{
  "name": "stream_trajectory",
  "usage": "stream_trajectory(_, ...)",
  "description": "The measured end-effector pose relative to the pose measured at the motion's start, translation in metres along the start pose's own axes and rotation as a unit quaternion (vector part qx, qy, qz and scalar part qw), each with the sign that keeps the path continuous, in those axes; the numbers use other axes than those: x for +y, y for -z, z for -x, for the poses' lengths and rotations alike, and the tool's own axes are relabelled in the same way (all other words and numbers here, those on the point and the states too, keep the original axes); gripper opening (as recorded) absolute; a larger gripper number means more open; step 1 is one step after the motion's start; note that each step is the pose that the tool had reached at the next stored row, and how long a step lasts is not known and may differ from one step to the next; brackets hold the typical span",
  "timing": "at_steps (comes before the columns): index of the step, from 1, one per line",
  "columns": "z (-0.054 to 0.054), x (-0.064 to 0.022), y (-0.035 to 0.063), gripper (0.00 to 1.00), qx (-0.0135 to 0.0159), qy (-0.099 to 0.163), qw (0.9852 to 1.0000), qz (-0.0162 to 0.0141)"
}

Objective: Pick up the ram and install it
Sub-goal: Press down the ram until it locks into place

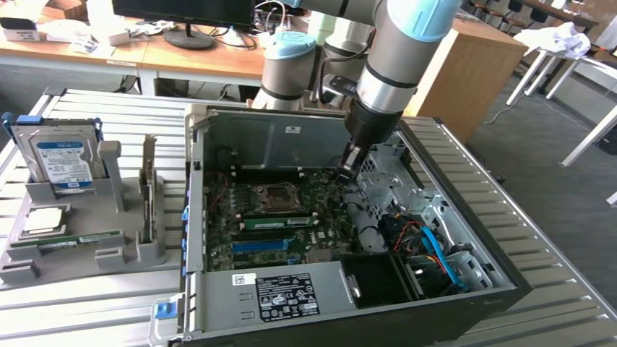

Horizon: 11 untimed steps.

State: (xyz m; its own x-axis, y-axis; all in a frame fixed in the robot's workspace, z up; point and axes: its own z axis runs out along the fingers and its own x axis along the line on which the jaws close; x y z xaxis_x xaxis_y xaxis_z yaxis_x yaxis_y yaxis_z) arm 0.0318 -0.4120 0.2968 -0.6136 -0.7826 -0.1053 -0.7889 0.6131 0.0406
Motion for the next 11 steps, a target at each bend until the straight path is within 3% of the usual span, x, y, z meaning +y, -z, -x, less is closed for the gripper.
stream_trajectory(6,0.0000,0.0000,-0.0002,0.10,-0.0012,-0.046,0.9989,-0.0054)
stream_trajectory(11,0.0000,0.0000,-0.0004,0.10,-0.0025,-0.087,0.9961,-0.0100)
